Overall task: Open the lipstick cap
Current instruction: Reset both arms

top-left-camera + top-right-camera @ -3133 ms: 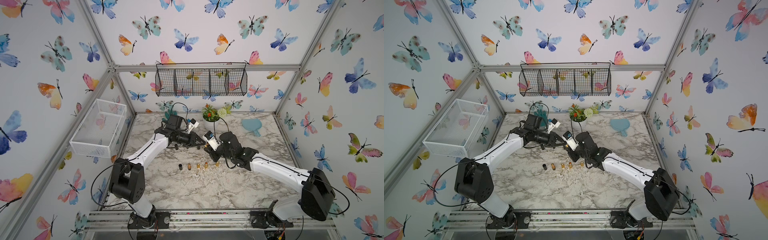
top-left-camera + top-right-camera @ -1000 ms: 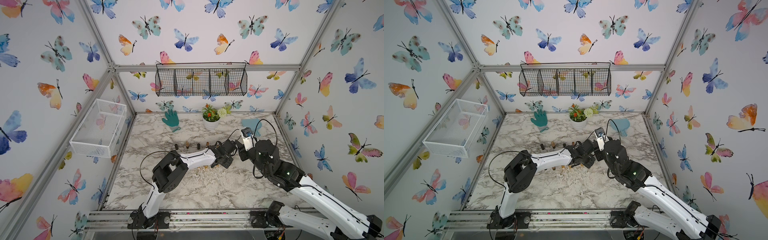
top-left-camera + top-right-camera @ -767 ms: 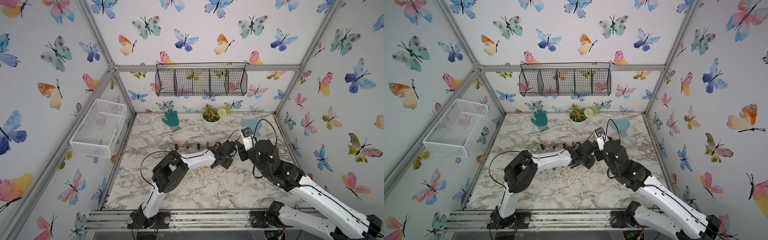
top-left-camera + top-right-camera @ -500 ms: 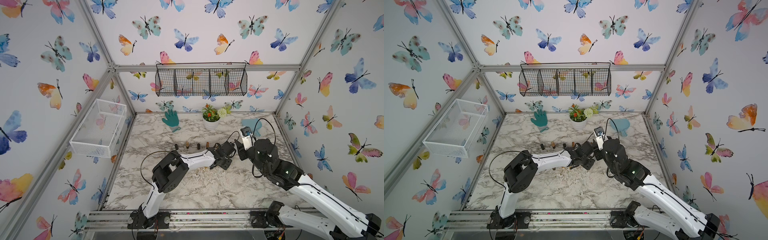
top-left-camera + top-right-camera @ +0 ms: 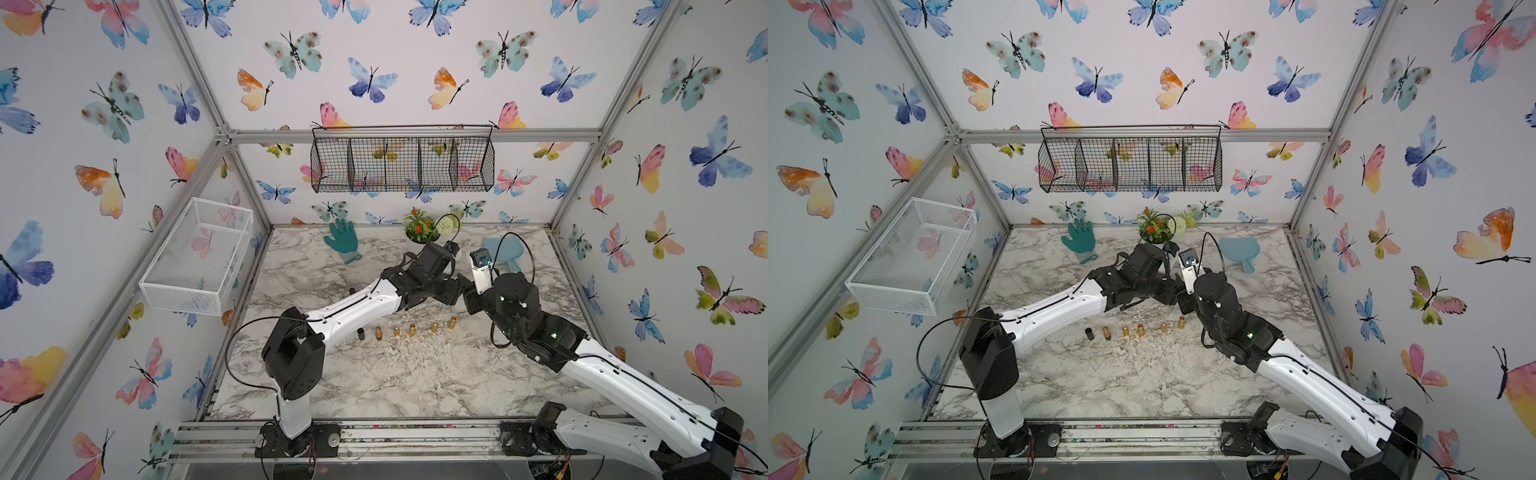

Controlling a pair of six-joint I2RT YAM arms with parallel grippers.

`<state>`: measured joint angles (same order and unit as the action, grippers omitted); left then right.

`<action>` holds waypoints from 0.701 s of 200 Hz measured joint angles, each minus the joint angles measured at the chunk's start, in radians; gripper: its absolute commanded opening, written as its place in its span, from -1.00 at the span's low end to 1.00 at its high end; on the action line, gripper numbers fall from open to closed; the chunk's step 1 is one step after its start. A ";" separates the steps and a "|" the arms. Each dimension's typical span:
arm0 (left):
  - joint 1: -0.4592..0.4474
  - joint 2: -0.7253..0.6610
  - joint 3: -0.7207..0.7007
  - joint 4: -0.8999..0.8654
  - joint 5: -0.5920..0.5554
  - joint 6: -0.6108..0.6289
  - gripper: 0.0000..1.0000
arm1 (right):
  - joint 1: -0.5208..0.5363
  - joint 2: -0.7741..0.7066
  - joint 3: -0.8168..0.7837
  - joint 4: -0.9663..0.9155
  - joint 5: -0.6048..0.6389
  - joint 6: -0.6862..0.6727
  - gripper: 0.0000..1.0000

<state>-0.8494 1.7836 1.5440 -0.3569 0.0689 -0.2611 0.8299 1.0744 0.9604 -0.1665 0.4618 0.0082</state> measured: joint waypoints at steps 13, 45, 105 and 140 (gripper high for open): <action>0.049 -0.033 -0.035 0.001 0.006 -0.016 0.59 | 0.003 0.053 0.009 0.054 -0.016 0.001 0.43; 0.193 -0.106 -0.140 0.000 0.028 -0.042 0.85 | -0.033 0.145 0.013 0.129 -0.024 -0.003 0.96; 0.426 -0.287 -0.307 0.043 -0.037 -0.038 0.97 | -0.253 0.212 -0.033 0.328 -0.109 0.003 0.95; 0.582 -0.373 -0.484 0.160 -0.060 0.035 0.97 | -0.485 0.210 -0.226 0.515 -0.141 0.029 0.96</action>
<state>-0.2676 1.4109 1.0599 -0.1970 0.0093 -0.2264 0.3450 1.2846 0.7345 0.3489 0.3206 0.0372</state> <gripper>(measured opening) 0.983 0.978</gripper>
